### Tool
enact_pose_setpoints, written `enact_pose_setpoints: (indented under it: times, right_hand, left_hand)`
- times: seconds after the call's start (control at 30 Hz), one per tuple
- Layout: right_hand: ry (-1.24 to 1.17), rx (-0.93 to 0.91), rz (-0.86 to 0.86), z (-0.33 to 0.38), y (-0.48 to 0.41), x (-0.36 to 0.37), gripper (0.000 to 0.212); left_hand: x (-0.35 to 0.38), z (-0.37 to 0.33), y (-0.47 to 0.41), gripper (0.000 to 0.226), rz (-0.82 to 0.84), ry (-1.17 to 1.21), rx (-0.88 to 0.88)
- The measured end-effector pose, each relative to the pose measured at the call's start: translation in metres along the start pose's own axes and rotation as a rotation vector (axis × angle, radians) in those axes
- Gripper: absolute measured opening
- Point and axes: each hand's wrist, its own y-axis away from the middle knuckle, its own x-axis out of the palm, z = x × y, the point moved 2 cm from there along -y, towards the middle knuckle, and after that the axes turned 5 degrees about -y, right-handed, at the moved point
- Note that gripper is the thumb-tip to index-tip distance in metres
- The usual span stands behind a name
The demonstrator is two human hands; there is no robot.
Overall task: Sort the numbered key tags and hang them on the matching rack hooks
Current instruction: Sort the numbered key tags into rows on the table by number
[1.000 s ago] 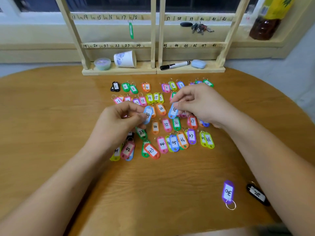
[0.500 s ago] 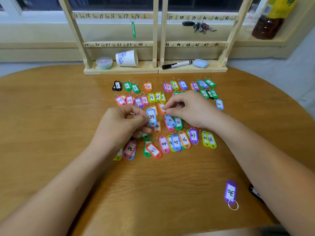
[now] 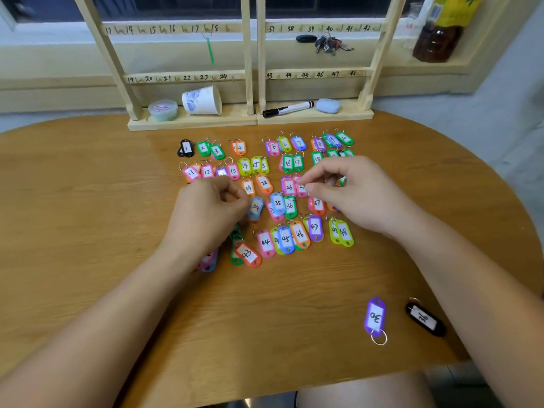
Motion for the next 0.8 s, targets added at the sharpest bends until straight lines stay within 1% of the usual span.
enact_pose_setpoints:
  times: [0.07,0.3,0.43,0.5,0.6,0.73,0.8]
  right_hand:
    - [-0.005,0.004,-0.016,-0.001,0.012,-0.008,0.010]
    - [0.047,0.063,0.003,-0.006,0.067,-0.041,0.008]
    - [0.120,0.129,0.056,-0.013,0.110,-0.053,0.005]
    - [0.156,0.165,0.075,-0.018,0.130,-0.057,0.007]
    - [0.182,0.226,0.095,-0.024,0.153,-0.063,0.009]
    - [0.220,0.296,0.137,-0.027,0.174,-0.067,0.015]
    - [0.240,0.311,0.127,-0.028,0.181,-0.069,0.021]
  left_hand:
    - [-0.001,0.000,0.001,0.011,-0.018,0.003,0.011]
    - [0.005,0.000,0.005,0.010,-0.062,-0.268,0.126]
    - [0.008,-0.013,0.016,0.010,-0.069,-0.232,0.222]
    - [0.013,-0.025,0.026,0.011,-0.031,-0.203,0.298]
    - [0.023,-0.046,0.042,0.010,0.069,-0.174,0.437]
    - [0.042,-0.070,0.057,0.011,0.248,-0.147,0.632]
    - [0.052,-0.077,0.061,0.017,0.342,-0.122,0.702]
